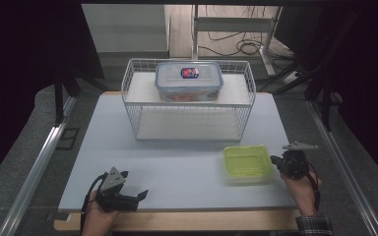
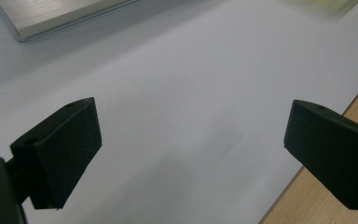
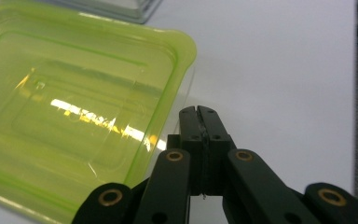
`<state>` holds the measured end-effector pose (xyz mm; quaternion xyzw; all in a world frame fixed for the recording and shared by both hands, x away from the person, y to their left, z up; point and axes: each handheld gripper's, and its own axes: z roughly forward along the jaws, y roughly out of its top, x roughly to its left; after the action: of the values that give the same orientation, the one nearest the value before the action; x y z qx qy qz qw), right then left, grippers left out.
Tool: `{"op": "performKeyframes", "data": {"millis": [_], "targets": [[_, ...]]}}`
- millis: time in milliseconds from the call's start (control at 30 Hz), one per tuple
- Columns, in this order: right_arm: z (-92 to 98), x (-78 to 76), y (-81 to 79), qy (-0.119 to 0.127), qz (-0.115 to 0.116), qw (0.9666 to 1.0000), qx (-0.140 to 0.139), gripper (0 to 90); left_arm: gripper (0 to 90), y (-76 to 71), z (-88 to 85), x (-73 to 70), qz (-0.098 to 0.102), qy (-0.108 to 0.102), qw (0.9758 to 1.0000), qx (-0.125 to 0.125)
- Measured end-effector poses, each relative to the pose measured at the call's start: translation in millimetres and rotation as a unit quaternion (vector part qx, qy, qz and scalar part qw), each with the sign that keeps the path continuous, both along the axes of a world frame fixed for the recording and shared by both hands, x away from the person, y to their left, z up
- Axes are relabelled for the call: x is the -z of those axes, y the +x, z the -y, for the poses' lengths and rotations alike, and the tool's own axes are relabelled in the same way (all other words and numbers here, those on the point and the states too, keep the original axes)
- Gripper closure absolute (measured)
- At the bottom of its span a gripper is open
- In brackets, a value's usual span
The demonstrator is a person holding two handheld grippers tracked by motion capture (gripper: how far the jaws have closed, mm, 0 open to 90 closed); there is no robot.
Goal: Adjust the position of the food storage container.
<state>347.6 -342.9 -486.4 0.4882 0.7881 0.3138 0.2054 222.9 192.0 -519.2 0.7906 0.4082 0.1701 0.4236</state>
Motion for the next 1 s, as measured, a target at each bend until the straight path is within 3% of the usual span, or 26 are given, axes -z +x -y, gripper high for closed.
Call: {"op": "performKeyframes", "data": {"millis": [367,600,1000], "targets": [[-30.6,0.6,-9.0,-0.002,-0.014,0.9987,-0.048,89.4,4.0,-0.3,0.8,-0.1,0.000,0.000,1.0000,0.001],[-57.8,0.9,-12.9,-0.004,-0.018,0.9963,-0.084,89.4,4.0,-0.3,1.2,0.1,0.001,0.001,1.0000,0.001],[-91.3,3.1,-14.7,0.005,-0.012,0.9932,-0.116,89.3,4.3,0.0,1.9,0.5,0.000,0.002,1.0000,0.003]]}}
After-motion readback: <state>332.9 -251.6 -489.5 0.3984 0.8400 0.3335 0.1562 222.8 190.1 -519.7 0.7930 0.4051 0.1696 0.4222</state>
